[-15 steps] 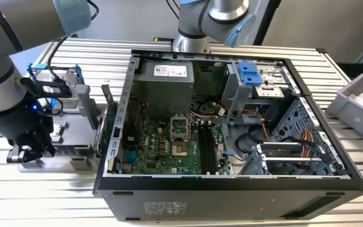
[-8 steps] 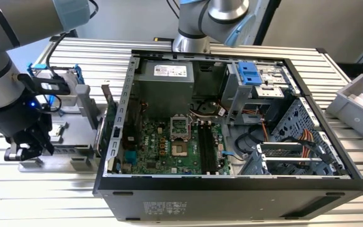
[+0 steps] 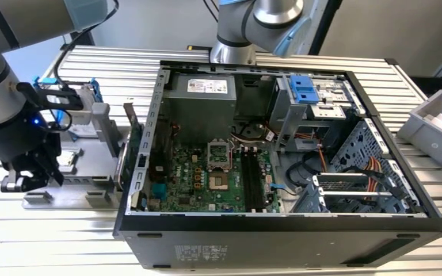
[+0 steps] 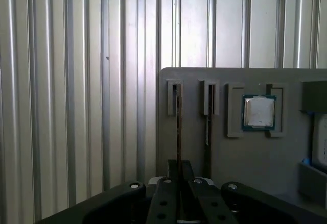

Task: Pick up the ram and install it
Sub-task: 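Pick up the ram and move it above insertion slot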

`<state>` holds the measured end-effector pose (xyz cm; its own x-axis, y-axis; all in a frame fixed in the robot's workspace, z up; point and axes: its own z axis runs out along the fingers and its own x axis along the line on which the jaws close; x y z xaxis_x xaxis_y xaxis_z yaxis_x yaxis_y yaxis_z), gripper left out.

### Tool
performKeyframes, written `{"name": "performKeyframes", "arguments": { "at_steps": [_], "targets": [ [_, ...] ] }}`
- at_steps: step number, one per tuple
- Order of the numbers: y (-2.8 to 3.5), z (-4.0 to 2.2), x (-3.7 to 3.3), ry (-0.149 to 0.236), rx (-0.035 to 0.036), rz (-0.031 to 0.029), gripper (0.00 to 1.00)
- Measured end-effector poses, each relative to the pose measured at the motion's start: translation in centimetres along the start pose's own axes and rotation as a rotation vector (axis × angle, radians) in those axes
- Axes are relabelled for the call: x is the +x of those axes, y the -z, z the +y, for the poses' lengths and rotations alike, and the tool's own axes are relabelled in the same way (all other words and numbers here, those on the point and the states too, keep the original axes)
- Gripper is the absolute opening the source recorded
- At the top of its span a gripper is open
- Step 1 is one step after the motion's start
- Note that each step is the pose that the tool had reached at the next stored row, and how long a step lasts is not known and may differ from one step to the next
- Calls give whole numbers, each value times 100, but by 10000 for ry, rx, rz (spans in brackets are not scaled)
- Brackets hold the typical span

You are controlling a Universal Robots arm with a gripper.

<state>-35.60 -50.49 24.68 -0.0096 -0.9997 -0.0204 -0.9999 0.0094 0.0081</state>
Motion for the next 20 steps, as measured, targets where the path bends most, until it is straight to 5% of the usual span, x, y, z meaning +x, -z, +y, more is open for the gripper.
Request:
{"name": "performKeyframes", "arguments": {
  "at_steps": [20],
  "targets": [
    [204,2,-4,-1,-1,5,0]
  ]
}}
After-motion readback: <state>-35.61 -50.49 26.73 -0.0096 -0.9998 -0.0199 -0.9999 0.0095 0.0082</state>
